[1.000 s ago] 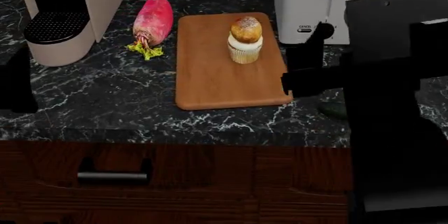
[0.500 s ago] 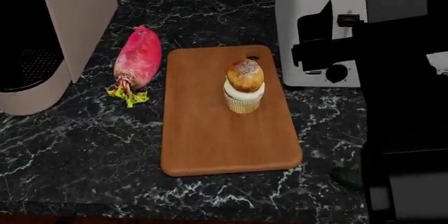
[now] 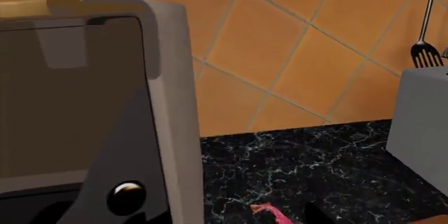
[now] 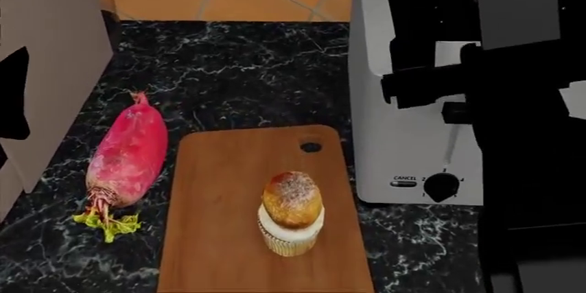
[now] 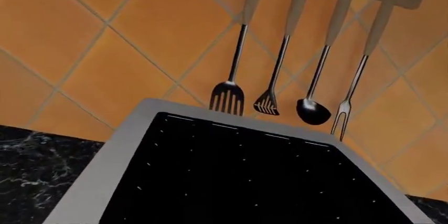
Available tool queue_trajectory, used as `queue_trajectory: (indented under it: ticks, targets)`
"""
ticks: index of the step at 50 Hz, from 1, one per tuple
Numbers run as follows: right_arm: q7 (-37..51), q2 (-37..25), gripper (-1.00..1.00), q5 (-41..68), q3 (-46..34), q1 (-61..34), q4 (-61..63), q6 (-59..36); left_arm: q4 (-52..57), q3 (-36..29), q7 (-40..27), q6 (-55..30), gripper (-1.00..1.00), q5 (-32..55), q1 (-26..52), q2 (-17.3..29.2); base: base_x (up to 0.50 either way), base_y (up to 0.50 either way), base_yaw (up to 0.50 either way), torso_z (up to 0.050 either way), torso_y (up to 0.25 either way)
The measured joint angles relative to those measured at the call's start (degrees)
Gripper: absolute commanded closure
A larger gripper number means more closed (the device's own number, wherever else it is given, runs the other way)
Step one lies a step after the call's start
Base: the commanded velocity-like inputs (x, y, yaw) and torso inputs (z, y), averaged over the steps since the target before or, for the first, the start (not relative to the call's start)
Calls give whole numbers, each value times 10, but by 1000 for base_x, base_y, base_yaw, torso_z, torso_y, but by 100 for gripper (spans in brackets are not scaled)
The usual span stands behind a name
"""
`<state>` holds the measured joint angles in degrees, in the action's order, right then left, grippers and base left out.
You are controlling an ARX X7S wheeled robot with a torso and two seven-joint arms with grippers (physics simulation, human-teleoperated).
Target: Clear the non-vegetable object off the cutting board and place the vegetables onto it.
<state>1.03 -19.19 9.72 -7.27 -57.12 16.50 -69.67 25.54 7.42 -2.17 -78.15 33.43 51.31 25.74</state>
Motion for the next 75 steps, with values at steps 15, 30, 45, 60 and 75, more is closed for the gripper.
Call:
queue_trajectory:
  ticks: [15, 30, 45, 60, 75]
  targets:
    - [-17, -1, -100, 23, 0, 11, 98, -84, -8, 0, 19, 40, -100, 6, -18, 15, 19, 0, -10, 1, 0]
    - [217, -59, -100, 422, -1, -18, 157, -173, -10, -7, 26, 56, -100, 5, -25, 24, 20, 0, -14, 1, 0]
    - [355, -86, -100, 655, -54, 3, 170, -171, -11, -12, 26, 66, -100, 7, -29, 29, 19, 0, -13, 1, 0]
    - [355, -97, -100, 689, -97, 46, 148, -141, -10, -17, 24, 73, -100, 5, -32, 33, 19, 0, -13, 2, 0]
    - [303, -101, -100, 638, -148, 67, 106, -93, -9, -22, 23, 80, -100, 4, -35, 35, 19, 0, -14, 1, 0]
